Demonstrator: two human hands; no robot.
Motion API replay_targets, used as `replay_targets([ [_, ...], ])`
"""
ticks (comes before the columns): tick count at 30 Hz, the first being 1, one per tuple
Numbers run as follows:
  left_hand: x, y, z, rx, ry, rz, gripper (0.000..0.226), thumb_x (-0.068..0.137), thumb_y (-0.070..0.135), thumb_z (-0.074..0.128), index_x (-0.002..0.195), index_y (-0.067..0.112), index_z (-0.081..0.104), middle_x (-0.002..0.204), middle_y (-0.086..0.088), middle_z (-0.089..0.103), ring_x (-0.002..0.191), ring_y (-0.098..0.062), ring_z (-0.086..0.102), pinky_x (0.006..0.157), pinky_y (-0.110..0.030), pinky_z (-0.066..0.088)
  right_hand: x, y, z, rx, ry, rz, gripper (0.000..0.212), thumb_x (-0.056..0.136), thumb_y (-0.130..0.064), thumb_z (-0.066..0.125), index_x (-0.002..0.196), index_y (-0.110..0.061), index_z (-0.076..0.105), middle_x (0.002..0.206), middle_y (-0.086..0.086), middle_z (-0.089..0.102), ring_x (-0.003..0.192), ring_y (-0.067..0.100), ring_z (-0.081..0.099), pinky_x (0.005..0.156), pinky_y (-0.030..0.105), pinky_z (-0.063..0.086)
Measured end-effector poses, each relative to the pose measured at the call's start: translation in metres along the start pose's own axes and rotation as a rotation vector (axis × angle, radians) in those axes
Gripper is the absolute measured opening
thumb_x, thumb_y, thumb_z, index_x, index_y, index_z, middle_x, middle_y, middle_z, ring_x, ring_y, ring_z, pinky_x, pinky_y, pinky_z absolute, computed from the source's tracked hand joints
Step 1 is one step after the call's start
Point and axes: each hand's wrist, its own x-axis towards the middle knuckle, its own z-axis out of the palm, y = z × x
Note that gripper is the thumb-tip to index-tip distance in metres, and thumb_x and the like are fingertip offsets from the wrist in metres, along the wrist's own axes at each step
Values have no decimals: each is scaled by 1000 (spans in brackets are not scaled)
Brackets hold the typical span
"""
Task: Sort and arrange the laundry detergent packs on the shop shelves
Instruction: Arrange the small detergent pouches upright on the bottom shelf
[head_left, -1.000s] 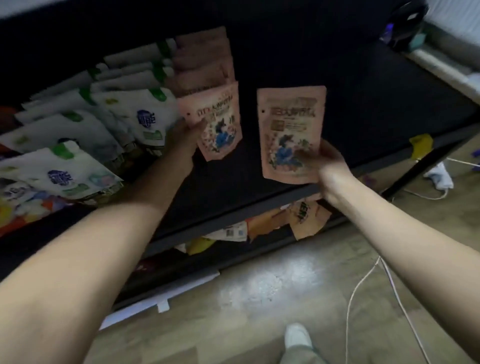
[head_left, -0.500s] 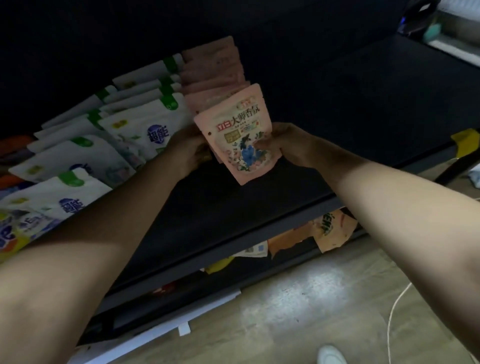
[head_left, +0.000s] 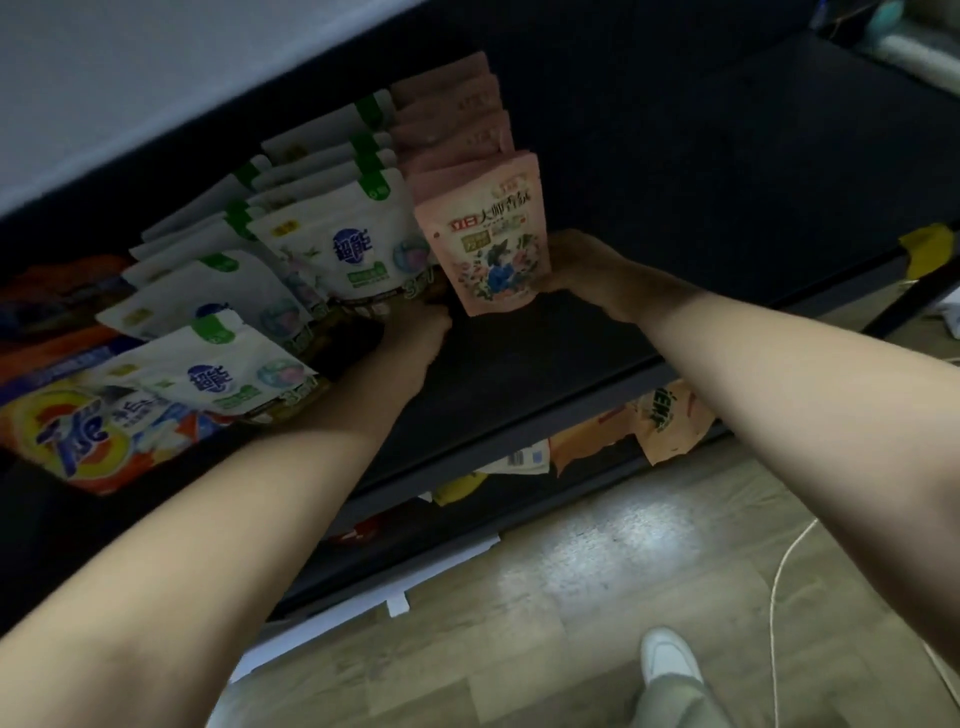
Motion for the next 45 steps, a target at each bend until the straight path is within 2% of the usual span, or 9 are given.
replay_targets([
  [2, -19, -4, 2, 252, -19, 46, 20, 94, 9, 45, 78, 11, 56, 86, -11, 55, 86, -29, 56, 72, -32, 42, -17, -4, -2, -153, 80, 8, 41, 85, -12, 64, 126, -10, 57, 123, 6, 60, 117, 21, 55, 88, 23, 41],
  [4, -42, -4, 6, 463, -51, 95, 23, 95, 12, 43, 105, 7, 63, 113, -14, 60, 110, -31, 56, 88, -35, 44, -40, -9, -5, -342, 174, 66, 47, 91, -16, 57, 136, -13, 46, 135, 6, 50, 125, 24, 48, 90, 23, 37],
  [6, -74, 0, 13, 624, -79, 114, 37, 98, 19, 44, 134, 13, 50, 136, -9, 50, 123, -26, 49, 99, -35, 41, -73, -11, -9, -529, 175, 109, 47, 96, -15, 48, 141, -14, 38, 143, 8, 42, 128, 25, 43, 96, 27, 37],
  [9, -125, 18, 23, 909, -197, 236, 37, 97, 23, 47, 133, 18, 49, 132, -8, 51, 117, -24, 52, 95, -35, 47, -137, -18, -21, -722, 55, 121, 49, 96, -15, 47, 144, -14, 35, 146, 11, 38, 132, 27, 39, 107, 32, 35],
  [13, -206, 76, 33, 1240, -405, 654, 35, 96, 23, 47, 126, 8, 50, 127, -14, 49, 116, -31, 47, 91, -39, 42, -214, -60, -62, -1023, -30, 86, 45, 93, -16, 51, 137, -15, 43, 133, 8, 49, 125, 24, 43, 102, 33, 39],
  [18, -302, 189, 29, 1273, -376, 946, 35, 98, 28, 44, 126, 8, 50, 125, -13, 50, 116, -29, 43, 88, -37, 38, -295, -161, -136, -1124, 50, 99, 40, 93, -21, 53, 133, -17, 49, 132, 3, 52, 126, 20, 44, 102, 30, 37],
  [28, -436, 433, -88, 1107, 67, 1372, 35, 94, 31, 46, 115, 8, 62, 113, -16, 63, 106, -34, 58, 76, -33, 44, -418, -420, -266, -1246, 433, -66, 32, 92, -26, 57, 123, -14, 58, 125, 3, 61, 114, 21, 55, 96, 28, 39],
  [36, -404, 580, -153, 985, 319, 1241, 33, 93, 27, 45, 111, 9, 66, 111, -12, 65, 99, -31, 57, 75, -28, 43, -365, -532, -360, -1069, 750, -224, 30, 94, -26, 51, 115, -11, 65, 120, 6, 63, 110, 23, 55, 89, 28, 42],
  [45, -259, 718, -143, 938, 316, 774, 35, 96, 33, 42, 106, 4, 60, 88, -7, 55, 78, -24, 49, 55, -26, 37, -199, -585, -514, -1021, 730, -42, 46, 97, -37, 43, 111, 2, 61, 121, 17, 57, 109, 33, 54, 87, 32, 43],
])
